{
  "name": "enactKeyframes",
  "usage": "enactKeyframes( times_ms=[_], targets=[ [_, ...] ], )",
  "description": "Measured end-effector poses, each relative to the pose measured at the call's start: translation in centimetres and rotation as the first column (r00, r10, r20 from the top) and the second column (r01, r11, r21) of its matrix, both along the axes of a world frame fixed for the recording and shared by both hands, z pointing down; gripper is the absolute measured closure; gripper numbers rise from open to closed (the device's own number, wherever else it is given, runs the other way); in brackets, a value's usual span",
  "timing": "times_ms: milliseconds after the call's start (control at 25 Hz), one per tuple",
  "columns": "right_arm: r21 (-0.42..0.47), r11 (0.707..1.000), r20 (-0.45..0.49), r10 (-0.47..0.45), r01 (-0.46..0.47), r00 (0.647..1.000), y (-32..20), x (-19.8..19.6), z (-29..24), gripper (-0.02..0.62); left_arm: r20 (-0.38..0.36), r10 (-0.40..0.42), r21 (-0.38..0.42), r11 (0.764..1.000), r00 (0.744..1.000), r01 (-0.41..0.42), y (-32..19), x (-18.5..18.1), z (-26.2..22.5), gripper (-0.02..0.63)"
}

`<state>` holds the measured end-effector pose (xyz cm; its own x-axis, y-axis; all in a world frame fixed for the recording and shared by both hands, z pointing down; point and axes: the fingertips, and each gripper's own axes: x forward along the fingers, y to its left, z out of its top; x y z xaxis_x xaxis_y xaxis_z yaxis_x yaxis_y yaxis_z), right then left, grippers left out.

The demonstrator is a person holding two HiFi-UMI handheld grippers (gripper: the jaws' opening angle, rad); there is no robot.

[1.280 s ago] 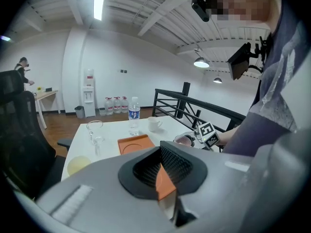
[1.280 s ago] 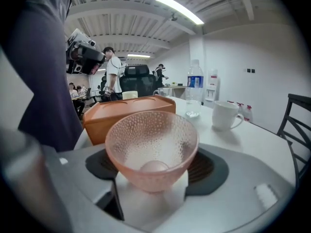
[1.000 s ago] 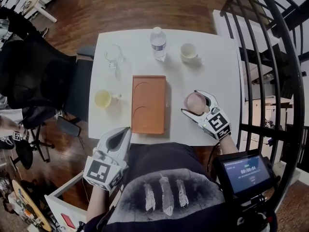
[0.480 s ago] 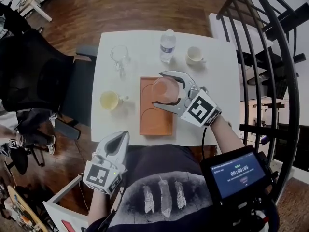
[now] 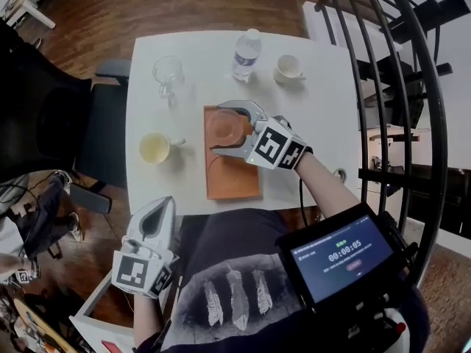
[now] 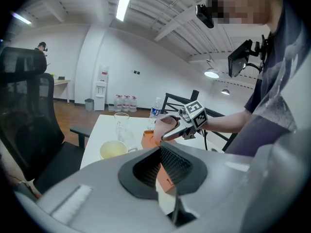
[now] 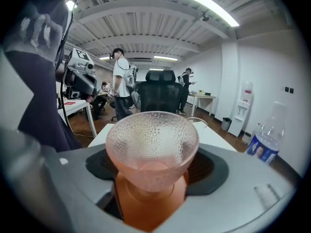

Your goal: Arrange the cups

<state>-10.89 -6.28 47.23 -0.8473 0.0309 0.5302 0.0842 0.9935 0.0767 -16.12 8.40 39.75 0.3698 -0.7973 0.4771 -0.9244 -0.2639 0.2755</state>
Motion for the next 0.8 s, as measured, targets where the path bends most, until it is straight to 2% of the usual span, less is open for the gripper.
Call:
enactKeyframes(
  times_ms=[240, 640, 800],
  targets=[
    [-0.019, 1.000, -0.029, 0.007, -0.008, 1.000, -0.2, 0.7, 1.6, 0.207, 0.011, 0.031, -0.009, 0.999, 0.999, -0.031, -0.1, 0.7, 0.4, 0.591],
    [-0.068, 0.997, 0.015, -0.018, 0.019, 1.000, 0.7, 0.9, 1.9, 0.207, 0.022, 0.028, -0.012, 1.000, 0.999, -0.027, -0.1, 1.0, 0.4, 0.591],
    [-0.124, 0.992, 0.016, -0.020, 0.022, 1.000, 1.0, 2.2, 0.9, 0.119, 0.007, 0.025, -0.019, 1.000, 1.000, -0.024, -1.0, 1.3, -0.4, 0.591]
  ],
)
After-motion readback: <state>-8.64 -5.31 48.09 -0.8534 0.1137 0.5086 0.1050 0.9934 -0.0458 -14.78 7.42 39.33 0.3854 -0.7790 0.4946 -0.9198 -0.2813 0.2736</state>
